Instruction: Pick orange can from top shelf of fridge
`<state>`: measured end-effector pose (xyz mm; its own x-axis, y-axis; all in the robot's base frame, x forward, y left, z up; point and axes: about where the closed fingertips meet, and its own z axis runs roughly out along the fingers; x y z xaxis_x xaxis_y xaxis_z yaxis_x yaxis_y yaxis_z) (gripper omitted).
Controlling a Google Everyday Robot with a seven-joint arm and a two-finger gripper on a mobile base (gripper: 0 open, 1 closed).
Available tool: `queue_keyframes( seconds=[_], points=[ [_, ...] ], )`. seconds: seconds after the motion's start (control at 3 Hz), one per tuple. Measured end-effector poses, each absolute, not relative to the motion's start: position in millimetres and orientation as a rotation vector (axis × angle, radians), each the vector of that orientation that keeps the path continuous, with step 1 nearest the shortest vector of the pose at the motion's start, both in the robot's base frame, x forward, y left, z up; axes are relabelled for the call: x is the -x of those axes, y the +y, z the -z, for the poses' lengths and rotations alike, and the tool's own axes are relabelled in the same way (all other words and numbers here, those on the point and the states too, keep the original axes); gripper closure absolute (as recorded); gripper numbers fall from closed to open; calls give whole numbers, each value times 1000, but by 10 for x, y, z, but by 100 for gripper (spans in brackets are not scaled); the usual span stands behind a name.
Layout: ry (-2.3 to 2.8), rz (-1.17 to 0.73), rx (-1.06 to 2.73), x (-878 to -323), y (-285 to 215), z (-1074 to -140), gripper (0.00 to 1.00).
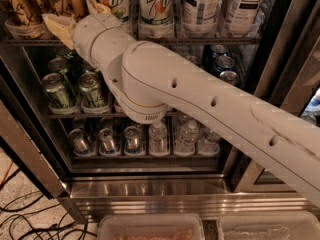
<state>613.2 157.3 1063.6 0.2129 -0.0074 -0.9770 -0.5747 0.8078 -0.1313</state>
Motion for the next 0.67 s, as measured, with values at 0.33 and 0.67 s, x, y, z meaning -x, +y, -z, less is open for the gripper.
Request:
queue_keyframes(
  seconds=[0.33, 0.67],
  points=[
    [1313, -425, 542, -6179, 1606, -10639, 28],
    [1316, -429, 547, -6191, 1630, -10636, 28]
  ],
)
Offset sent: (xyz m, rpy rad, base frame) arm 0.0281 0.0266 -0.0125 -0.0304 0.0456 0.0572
